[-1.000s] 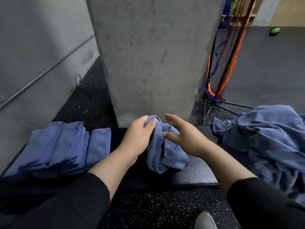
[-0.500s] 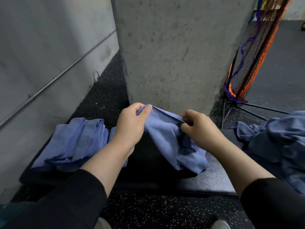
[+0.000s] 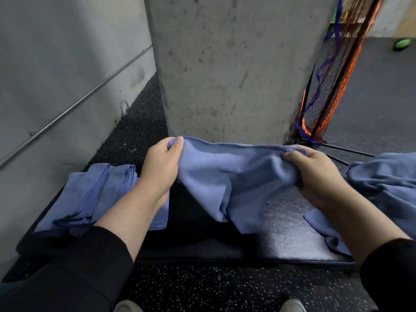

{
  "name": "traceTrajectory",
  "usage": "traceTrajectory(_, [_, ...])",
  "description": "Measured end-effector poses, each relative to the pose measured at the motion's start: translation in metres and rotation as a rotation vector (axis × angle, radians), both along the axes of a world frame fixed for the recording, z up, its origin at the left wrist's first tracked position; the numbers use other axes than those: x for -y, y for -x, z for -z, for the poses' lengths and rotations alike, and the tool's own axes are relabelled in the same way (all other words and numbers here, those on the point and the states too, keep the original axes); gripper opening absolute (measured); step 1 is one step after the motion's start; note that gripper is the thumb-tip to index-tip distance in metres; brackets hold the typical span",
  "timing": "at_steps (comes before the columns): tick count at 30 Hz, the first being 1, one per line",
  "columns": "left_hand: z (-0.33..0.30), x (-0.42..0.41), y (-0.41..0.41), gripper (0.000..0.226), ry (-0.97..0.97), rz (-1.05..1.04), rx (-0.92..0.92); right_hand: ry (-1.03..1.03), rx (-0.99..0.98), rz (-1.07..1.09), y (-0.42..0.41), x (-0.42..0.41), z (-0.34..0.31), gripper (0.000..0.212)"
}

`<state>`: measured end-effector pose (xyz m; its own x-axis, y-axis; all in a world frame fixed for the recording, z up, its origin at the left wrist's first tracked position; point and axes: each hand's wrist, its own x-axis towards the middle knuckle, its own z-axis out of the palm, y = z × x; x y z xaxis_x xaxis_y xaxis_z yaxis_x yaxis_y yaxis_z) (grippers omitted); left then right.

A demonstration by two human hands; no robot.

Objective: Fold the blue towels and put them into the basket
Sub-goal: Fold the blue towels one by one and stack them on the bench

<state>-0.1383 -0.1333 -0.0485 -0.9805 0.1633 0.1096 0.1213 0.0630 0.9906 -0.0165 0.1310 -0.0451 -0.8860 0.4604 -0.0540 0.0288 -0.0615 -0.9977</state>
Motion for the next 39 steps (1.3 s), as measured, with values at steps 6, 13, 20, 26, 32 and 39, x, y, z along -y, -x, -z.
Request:
traceTrajectory(6, [-0.009, 0.003, -0.006, 0.021, 0.079, 0.311, 0.229, 0.088, 0.053, -0.178, -0.020, 0.001, -0.018, 0.014])
traceTrajectory(13, [0.031, -0.037, 0.020, 0.040, -0.101, 0.244, 0.410, 0.200, -0.030, 0.099, 0.038, -0.021, 0.021, 0.020])
traceTrajectory(20, [0.112, -0.068, 0.007, 0.027, 0.630, 0.226, 0.290, -0.749, 0.590, -0.205, 0.041, -0.023, 0.100, 0.042])
traceTrajectory(26, [0.112, -0.072, 0.013, 0.036, 0.683, 0.136, 0.346, -0.752, 0.701, -0.156, 0.037, -0.028, 0.104, 0.035])
traceTrajectory(32, [0.087, -0.070, 0.025, 0.027, 0.043, -0.036, 0.407, 0.088, 0.176, 0.192, 0.045, -0.036, 0.087, 0.028])
traceTrajectory(39, [0.079, -0.068, 0.012, 0.022, -0.169, 0.028, 0.521, -0.032, 0.373, -0.019, 0.032, -0.031, 0.088, 0.020])
